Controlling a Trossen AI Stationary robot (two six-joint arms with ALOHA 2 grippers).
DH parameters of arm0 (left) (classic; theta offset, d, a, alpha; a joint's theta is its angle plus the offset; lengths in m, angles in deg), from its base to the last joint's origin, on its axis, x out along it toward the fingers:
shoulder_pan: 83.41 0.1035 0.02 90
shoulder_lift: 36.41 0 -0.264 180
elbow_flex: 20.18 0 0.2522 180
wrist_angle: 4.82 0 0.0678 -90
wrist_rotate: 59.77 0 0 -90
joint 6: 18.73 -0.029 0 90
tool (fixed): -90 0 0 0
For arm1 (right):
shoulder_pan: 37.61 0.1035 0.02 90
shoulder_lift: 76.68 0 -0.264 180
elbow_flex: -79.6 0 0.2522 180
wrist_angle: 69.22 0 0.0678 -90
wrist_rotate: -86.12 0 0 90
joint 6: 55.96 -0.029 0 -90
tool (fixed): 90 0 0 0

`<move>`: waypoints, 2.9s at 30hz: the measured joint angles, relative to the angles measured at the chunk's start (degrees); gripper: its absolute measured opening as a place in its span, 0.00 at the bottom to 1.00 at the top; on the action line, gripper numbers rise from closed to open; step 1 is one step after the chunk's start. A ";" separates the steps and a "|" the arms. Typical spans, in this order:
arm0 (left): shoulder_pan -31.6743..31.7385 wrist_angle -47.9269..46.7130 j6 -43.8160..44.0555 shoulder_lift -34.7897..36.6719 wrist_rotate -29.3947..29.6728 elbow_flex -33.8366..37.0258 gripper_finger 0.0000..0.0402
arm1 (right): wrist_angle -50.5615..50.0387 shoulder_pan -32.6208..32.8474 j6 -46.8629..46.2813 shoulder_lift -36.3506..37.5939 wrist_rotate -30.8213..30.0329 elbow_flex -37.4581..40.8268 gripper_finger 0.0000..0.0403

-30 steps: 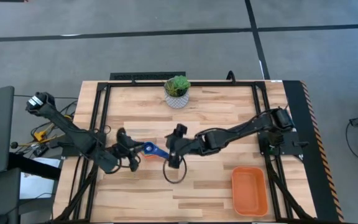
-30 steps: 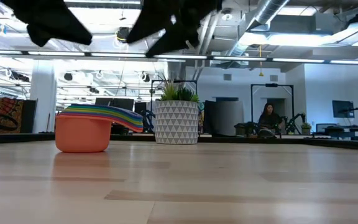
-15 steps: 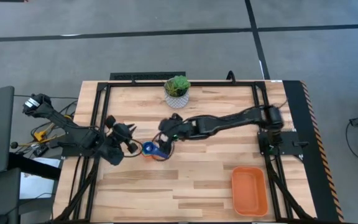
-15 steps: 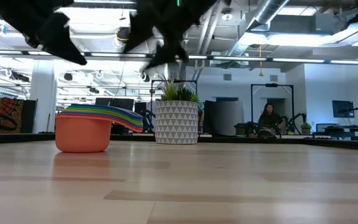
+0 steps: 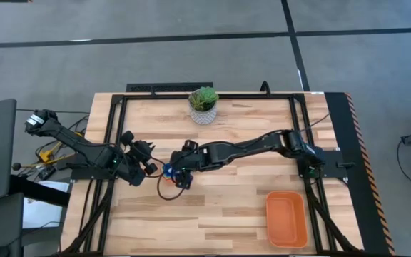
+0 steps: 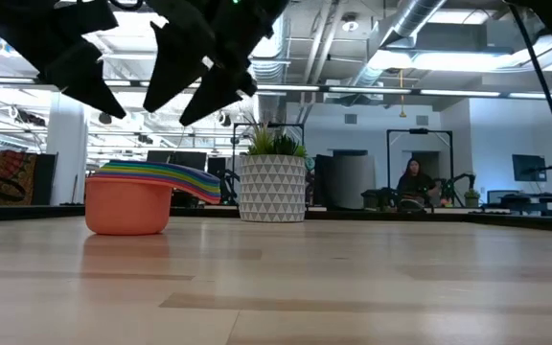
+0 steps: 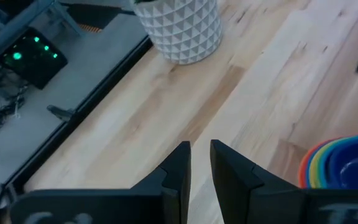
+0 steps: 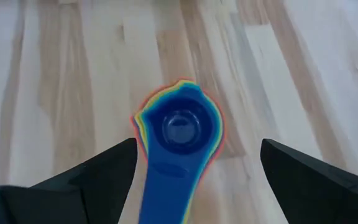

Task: Nest measuring cups in basket
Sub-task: Put the stacked measuring cups into the orange bin

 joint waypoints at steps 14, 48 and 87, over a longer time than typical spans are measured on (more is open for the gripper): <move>0.63 -0.13 2.14 0.00 -0.73 0.00 0.13 | -8.14 -0.55 -0.58 0.82 -1.52 0.16 0.91; 0.71 1.12 13.00 -0.02 -3.81 7.28 0.13 | -12.89 -1.36 -10.71 2.01 6.17 0.12 0.89; 0.71 0.62 10.99 -0.01 -1.45 7.30 0.13 | -3.89 -1.34 -7.50 -4.42 8.92 0.05 0.99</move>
